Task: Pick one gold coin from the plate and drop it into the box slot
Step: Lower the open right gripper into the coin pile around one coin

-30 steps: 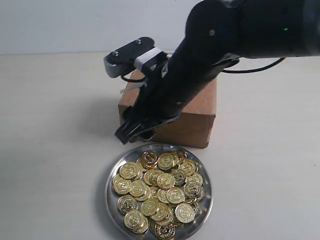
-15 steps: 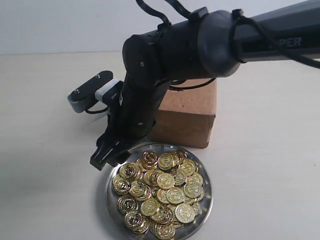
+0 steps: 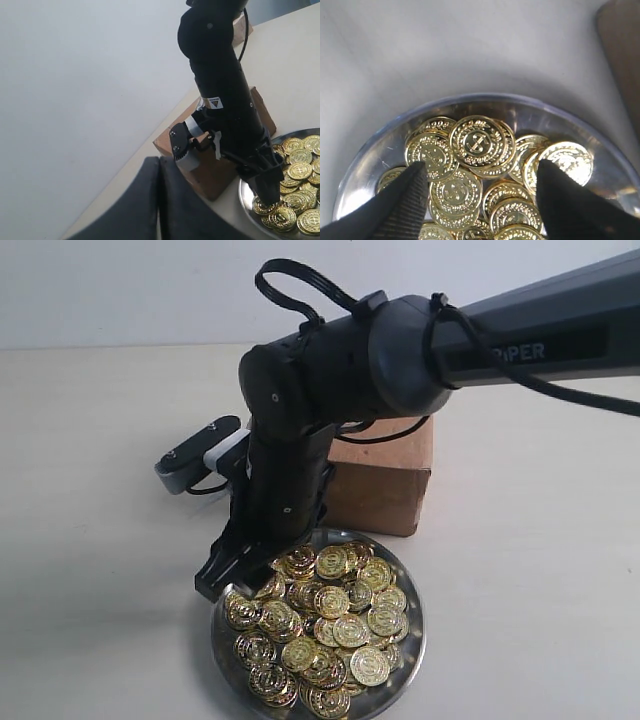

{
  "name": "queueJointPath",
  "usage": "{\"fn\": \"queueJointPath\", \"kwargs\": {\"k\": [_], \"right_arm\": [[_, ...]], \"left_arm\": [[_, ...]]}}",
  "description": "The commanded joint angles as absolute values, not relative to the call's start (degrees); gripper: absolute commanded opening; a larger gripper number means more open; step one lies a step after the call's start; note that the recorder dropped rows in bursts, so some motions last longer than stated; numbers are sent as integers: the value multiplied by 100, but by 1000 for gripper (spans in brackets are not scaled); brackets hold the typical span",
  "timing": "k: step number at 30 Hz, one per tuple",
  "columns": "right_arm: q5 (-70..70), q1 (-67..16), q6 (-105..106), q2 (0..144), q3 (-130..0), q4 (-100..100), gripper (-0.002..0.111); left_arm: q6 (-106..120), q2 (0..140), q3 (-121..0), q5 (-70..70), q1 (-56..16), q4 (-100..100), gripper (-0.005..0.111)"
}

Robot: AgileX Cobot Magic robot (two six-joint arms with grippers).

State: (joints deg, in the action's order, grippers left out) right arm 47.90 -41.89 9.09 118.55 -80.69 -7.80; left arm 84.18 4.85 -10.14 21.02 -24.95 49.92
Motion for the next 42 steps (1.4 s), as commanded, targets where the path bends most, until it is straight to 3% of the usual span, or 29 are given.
{"fn": "queueJointPath", "kwargs": {"k": [1,42], "right_arm": [[4706,-4202,792,11951,-8110,-736,59],[4180,-4510,580,12166,-8110,-421,56]], "left_arm": [[8412,445,-1005,2060,-2526,5033,0],[8412,432,-1005,2060,-2536,5033,0]]}}
